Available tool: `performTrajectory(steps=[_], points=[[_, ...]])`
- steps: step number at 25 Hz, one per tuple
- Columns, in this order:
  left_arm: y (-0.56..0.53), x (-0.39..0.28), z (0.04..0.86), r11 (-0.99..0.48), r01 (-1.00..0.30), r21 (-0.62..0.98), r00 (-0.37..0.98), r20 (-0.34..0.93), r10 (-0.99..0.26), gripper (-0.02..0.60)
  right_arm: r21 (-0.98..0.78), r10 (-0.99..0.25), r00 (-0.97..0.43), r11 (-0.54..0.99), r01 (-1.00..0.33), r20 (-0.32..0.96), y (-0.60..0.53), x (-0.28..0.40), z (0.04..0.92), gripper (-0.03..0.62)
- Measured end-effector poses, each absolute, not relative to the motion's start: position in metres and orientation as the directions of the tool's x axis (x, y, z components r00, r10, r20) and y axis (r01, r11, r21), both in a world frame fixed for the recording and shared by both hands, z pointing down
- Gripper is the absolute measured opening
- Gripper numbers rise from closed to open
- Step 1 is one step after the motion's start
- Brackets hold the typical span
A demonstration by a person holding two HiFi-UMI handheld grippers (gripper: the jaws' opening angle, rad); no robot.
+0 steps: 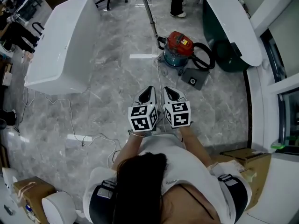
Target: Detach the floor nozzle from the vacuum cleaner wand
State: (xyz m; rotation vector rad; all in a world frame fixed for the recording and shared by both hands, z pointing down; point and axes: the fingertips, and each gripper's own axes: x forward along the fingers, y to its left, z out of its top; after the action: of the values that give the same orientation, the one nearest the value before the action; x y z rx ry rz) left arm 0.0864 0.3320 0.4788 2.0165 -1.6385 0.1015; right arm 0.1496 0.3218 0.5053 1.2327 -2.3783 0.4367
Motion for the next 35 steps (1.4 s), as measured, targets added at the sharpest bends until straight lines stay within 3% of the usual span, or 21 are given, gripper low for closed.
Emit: performTrajectory(steps=[35], points=[[0.183,0.033,0.484,-0.172,-0.916,0.362,0.315,0.387,-0.866,0.009,-0.053,-0.714,-0.448,0.501,-0.864,0.538,0.181,0.092,0.515,0.015]])
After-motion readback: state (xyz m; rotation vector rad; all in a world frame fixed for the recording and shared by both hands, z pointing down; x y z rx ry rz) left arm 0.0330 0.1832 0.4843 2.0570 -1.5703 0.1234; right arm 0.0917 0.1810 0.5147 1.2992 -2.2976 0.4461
